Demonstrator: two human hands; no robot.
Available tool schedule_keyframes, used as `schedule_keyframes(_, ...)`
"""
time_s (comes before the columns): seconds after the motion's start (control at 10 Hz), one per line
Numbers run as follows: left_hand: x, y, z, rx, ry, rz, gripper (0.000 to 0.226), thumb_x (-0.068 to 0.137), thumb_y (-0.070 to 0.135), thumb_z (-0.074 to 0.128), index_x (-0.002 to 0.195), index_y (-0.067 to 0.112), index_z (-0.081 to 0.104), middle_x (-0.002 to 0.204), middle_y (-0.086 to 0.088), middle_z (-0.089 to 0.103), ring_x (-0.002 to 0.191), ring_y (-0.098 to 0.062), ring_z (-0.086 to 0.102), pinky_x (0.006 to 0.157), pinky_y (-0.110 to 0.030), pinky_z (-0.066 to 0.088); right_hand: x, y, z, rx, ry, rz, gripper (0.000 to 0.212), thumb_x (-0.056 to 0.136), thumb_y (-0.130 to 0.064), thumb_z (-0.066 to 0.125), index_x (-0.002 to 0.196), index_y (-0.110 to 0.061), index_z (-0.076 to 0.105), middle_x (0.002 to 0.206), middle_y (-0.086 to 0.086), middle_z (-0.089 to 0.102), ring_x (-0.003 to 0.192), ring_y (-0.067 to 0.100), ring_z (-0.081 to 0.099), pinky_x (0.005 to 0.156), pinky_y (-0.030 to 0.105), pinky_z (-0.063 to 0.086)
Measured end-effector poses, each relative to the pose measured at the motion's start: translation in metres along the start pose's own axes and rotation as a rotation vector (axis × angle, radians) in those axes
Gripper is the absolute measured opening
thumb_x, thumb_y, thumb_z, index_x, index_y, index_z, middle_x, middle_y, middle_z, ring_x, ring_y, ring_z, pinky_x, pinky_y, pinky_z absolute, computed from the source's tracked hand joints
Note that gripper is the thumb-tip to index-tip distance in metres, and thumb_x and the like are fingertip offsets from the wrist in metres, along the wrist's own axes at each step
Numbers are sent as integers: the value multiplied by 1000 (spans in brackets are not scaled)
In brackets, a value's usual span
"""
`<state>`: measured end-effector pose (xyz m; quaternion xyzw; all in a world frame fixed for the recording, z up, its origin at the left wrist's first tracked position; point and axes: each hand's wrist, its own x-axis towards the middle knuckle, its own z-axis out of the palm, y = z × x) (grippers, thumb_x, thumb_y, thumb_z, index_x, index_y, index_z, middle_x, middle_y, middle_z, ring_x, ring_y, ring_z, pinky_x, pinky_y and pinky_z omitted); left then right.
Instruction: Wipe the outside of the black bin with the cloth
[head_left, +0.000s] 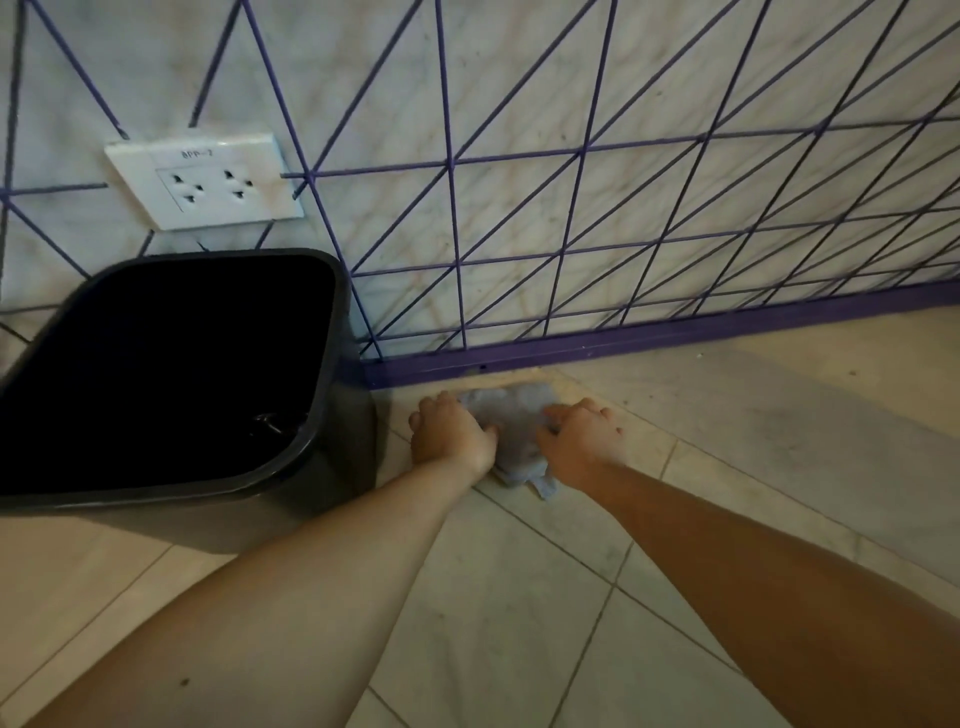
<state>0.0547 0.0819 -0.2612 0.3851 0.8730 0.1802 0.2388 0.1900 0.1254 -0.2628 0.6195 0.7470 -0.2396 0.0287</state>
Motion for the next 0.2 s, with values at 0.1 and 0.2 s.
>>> schedule_keyframes(0.1, -11, 14, -30, -24, 26, 96, 57, 87, 29, 70, 137, 10, 48, 138, -11, 49, 125, -30, 51, 94, -41, 52, -14, -10, -29, 168, 8, -67, 43, 102, -29, 56, 145, -27, 59, 146, 8, 54, 129, 30, 58, 107, 41, 50)
schedule_keyframes(0.2, -22, 33, -71, -63, 51, 211, 48, 87, 32, 69, 125, 7, 56, 125, -14, 58, 116, -32, 58, 90, -39, 52, -25, -24, -60, 288, 48, -142, 36, 102, -26, 60, 137, -20, 66, 138, 5, 66, 120, 24, 66, 94, 26, 49)
